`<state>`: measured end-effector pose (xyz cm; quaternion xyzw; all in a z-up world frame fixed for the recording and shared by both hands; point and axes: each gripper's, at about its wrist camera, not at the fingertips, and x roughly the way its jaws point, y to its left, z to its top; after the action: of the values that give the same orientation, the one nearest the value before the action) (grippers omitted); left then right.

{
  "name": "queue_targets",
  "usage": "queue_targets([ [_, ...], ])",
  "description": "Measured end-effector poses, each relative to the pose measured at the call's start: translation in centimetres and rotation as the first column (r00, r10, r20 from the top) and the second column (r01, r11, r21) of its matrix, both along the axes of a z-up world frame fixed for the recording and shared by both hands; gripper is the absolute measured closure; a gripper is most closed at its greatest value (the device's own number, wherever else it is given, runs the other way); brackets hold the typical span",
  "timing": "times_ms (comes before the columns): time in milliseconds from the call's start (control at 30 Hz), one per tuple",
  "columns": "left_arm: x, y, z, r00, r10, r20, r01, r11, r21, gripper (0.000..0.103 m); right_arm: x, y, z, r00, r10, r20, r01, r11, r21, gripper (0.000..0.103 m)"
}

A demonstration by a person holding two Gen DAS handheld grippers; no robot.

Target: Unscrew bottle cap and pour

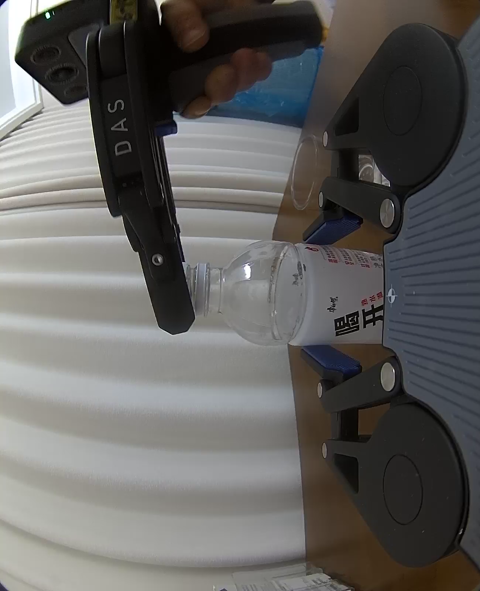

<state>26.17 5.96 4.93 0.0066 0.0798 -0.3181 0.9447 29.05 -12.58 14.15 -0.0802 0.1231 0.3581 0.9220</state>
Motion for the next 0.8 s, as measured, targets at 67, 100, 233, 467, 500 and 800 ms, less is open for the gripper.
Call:
queue_targets([
  [67,0.0,-0.1,0.0,1.0,-0.002,0.002,0.002,1.0,0.002,0.043,0.5,-0.4,0.3,0.999,0.051,-0.018,-0.051,0.999,-0.008,0.072],
  [100,0.0,-0.2,0.0,1.0,-0.003,0.003,0.003,1.0,0.004,0.043,0.8,-0.7,0.6,0.996,0.084,-0.029,-0.084,0.996,-0.017,0.072],
  [233,0.0,-0.2,0.0,1.0,-0.004,0.002,0.004,1.0,0.004,0.043,1.7,-1.0,1.3,0.984,0.173,-0.048,-0.175,0.983,-0.05,0.072],
  [467,0.1,0.0,0.1,1.0,-0.007,0.001,0.007,1.0,0.001,0.044,2.6,-1.4,1.7,0.963,0.264,-0.049,-0.267,0.961,-0.068,0.072],
  [500,0.0,0.1,0.2,1.0,-0.008,0.002,0.008,1.0,0.001,0.044,2.7,-1.6,1.7,0.961,0.273,-0.049,-0.276,0.959,-0.061,0.072],
  [800,-0.1,0.4,0.2,1.0,-0.009,0.0,0.009,1.0,0.0,0.044,3.3,-2.0,2.1,0.95,0.308,-0.044,-0.31,0.95,-0.043,0.072],
])
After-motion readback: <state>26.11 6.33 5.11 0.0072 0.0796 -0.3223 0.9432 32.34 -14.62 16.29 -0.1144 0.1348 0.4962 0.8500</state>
